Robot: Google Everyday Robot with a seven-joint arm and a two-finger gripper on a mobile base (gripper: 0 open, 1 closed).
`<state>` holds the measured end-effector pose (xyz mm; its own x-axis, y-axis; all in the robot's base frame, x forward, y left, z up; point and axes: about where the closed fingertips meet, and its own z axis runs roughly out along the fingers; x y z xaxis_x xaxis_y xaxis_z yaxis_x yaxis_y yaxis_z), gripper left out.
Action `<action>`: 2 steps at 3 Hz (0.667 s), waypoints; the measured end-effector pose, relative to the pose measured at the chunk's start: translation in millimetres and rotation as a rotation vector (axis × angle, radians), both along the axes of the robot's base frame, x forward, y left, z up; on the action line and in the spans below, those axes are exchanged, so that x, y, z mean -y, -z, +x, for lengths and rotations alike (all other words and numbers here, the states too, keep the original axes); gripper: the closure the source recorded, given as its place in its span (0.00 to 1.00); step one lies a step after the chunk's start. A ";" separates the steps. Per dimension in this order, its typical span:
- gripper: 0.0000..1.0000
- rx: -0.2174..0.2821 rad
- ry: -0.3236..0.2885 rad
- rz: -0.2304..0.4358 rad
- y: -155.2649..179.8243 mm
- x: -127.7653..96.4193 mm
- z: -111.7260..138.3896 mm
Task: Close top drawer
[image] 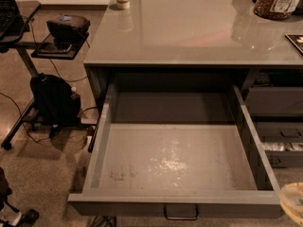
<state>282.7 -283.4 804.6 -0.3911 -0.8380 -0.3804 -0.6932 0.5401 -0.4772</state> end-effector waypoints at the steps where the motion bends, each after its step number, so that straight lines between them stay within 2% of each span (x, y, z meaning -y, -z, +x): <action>1: 1.00 -0.038 -0.072 0.006 7.5 -11.3 -9.6; 2: 1.00 -0.038 -0.072 0.006 7.5 -11.3 -9.6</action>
Offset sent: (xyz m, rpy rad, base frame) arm -0.0098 0.0119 -0.0067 0.0111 0.0371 0.0693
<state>273.1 -272.1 797.1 -0.3439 -0.8624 -0.3714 -0.7482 0.4907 -0.4466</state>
